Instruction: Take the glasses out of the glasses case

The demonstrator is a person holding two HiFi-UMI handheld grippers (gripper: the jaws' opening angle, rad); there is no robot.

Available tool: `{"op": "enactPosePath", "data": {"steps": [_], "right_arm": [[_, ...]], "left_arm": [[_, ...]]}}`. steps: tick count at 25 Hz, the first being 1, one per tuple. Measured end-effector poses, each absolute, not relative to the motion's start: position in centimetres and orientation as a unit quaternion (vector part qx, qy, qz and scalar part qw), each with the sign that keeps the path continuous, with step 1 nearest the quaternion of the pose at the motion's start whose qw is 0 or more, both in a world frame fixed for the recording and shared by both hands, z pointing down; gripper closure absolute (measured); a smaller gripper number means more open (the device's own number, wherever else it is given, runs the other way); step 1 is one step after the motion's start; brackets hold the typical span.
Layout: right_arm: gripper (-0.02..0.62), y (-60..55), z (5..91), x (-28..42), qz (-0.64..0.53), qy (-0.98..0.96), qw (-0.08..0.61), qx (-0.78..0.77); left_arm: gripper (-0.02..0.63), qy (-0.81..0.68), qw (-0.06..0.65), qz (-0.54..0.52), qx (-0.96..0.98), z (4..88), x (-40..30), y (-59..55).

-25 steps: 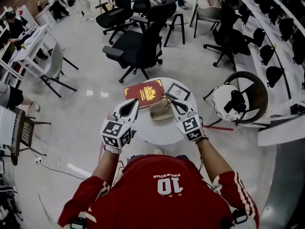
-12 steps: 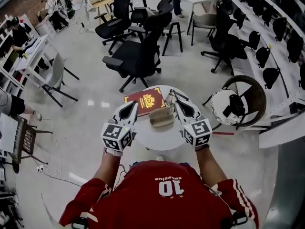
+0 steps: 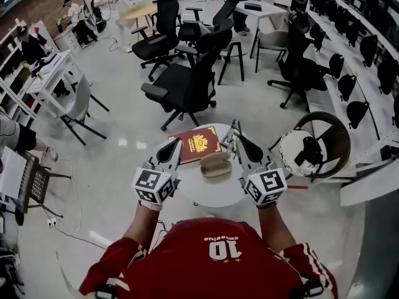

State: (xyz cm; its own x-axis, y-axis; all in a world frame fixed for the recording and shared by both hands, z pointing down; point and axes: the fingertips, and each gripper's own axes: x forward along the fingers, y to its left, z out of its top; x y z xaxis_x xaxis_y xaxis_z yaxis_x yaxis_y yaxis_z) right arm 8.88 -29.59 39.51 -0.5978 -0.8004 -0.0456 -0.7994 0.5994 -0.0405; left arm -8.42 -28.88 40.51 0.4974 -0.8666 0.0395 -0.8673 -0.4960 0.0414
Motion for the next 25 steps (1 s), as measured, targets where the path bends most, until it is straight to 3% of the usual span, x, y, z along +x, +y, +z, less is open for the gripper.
{"op": "enactPosePath", "data": {"steps": [25], "right_arm": [[0.571, -31.1, 39.6, 8.5, -0.021, 0.875, 0.035, -0.482]], "left_arm": [[0.597, -0.528, 0.019, -0.004, 0.849, 39.8, -11.3, -28.9]]}}
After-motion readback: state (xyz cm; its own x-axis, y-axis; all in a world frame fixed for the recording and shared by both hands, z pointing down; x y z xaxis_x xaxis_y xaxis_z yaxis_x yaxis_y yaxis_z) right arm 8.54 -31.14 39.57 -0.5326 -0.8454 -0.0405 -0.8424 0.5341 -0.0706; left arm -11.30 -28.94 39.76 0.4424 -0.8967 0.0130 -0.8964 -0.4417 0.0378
